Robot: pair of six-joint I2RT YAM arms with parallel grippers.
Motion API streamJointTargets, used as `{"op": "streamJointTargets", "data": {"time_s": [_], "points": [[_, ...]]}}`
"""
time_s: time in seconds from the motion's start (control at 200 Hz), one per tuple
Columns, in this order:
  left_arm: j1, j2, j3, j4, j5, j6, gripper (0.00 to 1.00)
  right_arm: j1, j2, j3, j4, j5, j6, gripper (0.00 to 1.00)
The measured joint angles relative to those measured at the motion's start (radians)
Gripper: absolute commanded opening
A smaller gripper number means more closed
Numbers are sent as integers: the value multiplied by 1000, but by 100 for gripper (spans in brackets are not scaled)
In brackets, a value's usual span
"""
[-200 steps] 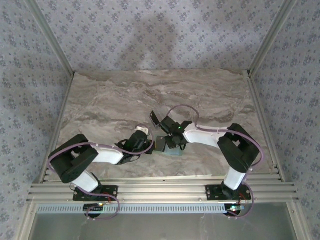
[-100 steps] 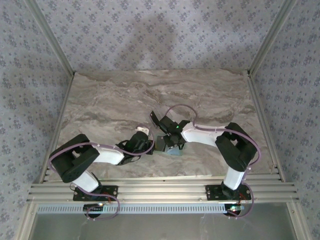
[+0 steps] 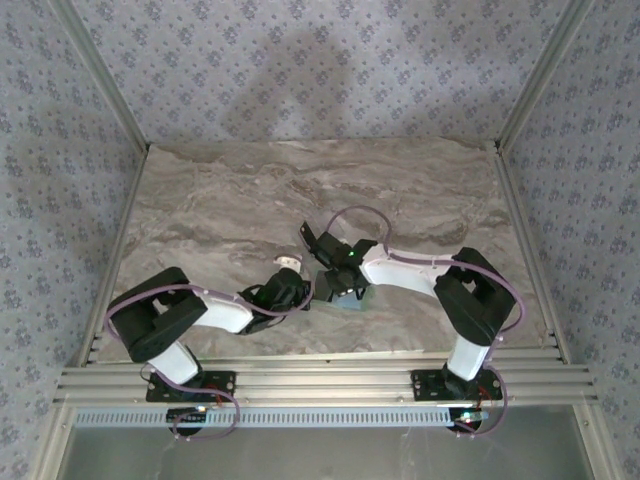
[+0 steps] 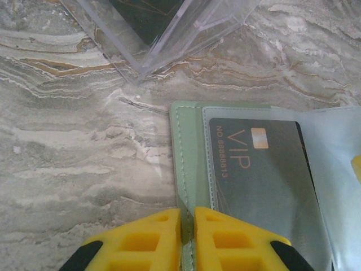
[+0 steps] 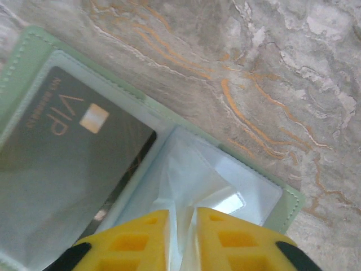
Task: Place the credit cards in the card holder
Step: Flip over the card slot in the card holder.
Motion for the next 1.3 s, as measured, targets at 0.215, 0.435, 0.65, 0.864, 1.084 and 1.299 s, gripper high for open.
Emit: {"op": "streamJointTargets", "data": {"time_s": [0.215, 0.435, 0.65, 0.864, 1.084, 1.299], "points": [[-23, 21, -4, 41, -49, -27, 14, 2, -37, 14, -5, -77, 7, 38], [-32, 48, -11, 101, -72, -50, 14, -4, -68, -1, 88, -231, 21, 48], [-31, 74, -12, 164, -58, -70, 16, -29, -80, -49, 161, -324, 41, 57], [-31, 80, -13, 187, -37, -84, 18, -43, -134, -73, 156, -317, 30, 67], [-31, 91, -11, 209, -18, -87, 19, -35, -248, -73, 135, -285, 15, 69], [-31, 92, -4, 228, 8, -88, 19, -41, -354, -149, 89, -206, 64, 56]]}}
